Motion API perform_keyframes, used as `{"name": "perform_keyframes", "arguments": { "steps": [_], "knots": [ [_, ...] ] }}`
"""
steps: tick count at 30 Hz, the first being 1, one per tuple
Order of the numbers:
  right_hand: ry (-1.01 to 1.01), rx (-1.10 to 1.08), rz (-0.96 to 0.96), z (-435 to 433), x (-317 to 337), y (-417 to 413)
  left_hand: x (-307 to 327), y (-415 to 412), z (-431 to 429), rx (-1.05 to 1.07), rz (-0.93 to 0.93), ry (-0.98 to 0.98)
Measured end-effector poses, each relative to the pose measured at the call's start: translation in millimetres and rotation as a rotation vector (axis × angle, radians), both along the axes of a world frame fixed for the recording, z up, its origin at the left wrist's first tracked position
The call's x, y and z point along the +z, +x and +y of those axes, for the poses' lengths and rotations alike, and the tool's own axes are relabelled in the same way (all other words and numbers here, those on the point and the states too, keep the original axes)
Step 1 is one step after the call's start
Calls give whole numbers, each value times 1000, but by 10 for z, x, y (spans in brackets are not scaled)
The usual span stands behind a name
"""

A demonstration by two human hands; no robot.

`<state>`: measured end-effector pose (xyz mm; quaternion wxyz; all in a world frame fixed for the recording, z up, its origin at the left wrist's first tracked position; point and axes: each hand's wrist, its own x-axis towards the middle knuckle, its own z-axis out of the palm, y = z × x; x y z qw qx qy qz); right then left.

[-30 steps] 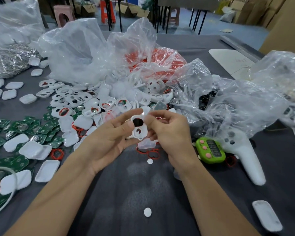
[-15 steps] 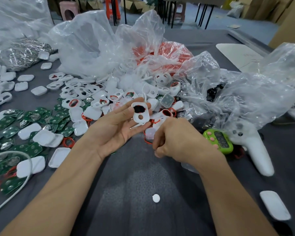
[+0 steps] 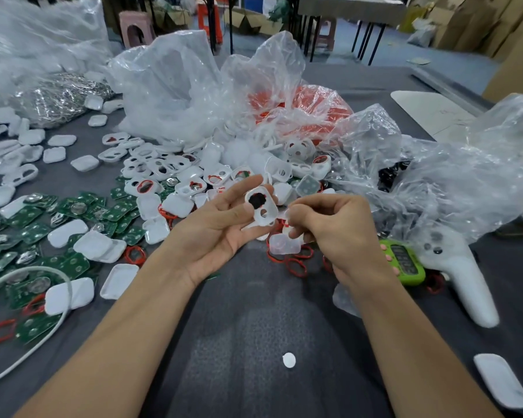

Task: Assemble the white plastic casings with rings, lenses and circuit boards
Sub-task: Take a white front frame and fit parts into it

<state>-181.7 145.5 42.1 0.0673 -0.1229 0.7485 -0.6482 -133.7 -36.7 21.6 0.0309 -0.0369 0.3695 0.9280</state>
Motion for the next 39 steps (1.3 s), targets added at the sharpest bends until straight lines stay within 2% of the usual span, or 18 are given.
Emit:
{"name": "perform_keyframes", "arguments": {
  "steps": [3,8,11,21,24,26,30,36,39],
  "knots": [
    [-20,-46,88,-7,-8,-3,2,-8,65,-21,8,-51],
    [178,-51,262,-94,-63,56,-8,-34,144,-8,-7,-84],
    [233,-93,303,-96,-61,52,-11,-39,158,-3,-12,-92],
    [136,-30,162,-74,-16,42,-9,-22,161,-11,-34,-100],
    [168,-88,205,-89,-36,28,-18,-8,130,-15,-30,-97],
    [132,-97,156,-86,-45,2,-18,2,104,-28,-12,-89],
    [85,78,-19,-84,-65,-49,2,19,70,-90,26,-96],
    [173,219,37,-106,-103,-2,15,13,80,-146,14,-111],
    [103,270,-9,-84,-91,3,21,-2,79,-162,7,-96]
  ]
}}
